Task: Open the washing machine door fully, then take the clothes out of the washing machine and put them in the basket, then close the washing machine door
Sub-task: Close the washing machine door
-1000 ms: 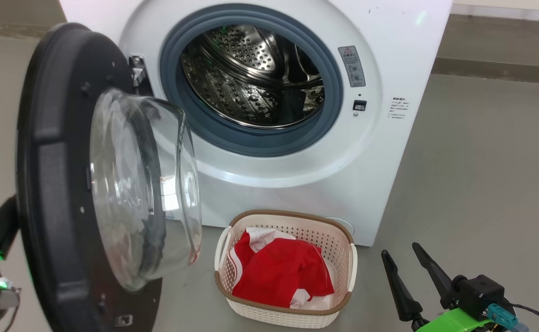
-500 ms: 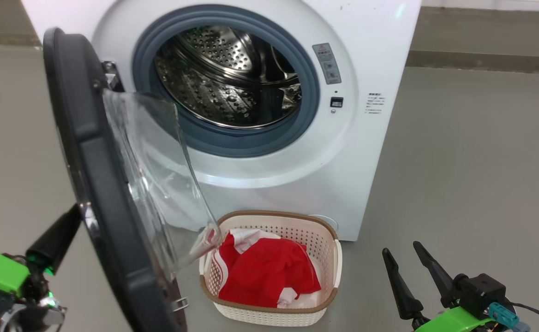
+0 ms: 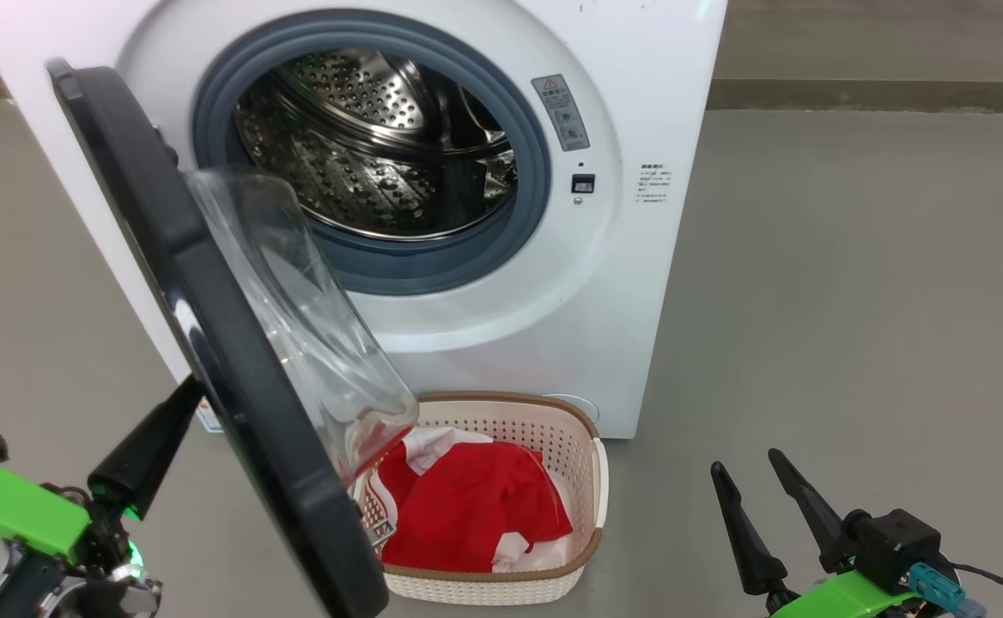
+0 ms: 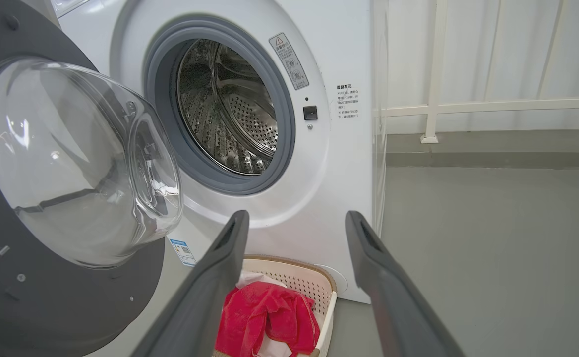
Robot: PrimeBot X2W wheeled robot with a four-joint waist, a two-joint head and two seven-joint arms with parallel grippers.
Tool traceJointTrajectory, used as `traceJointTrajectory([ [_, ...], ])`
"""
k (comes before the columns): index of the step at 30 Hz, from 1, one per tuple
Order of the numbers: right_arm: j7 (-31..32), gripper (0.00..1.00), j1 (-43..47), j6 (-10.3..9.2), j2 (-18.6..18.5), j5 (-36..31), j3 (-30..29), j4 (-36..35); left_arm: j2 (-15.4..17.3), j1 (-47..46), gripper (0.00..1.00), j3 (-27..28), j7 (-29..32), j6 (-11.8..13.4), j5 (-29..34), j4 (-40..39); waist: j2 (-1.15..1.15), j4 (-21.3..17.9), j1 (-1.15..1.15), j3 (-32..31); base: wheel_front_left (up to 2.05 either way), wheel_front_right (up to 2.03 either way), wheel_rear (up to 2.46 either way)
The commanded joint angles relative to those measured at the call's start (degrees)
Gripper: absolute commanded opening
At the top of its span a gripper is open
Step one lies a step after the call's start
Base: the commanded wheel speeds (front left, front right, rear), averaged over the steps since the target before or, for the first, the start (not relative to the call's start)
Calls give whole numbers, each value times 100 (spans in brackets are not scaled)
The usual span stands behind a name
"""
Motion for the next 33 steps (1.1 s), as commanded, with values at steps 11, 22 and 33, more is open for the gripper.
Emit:
traceJointTrajectory([
  [11, -37, 100, -266, 37, -46, -36, 83, -90, 66, 129, 22, 38, -327, -160, -164, -319, 0, -43, 0, -77, 0, 0, 0],
  [22, -37, 100, -249, 37, -28, -86, 100, -67, 65, 348, 100, 180, -1130, -854, 135, -464, 0, 35, 0, -113, 0, 0, 0],
  [33, -37, 100, -265, 37, -18, -108, 58, -67, 762, 844, 100, -294, -3105, -1950, 3150, -475, 0, 63, 0, -41, 0, 0, 0],
])
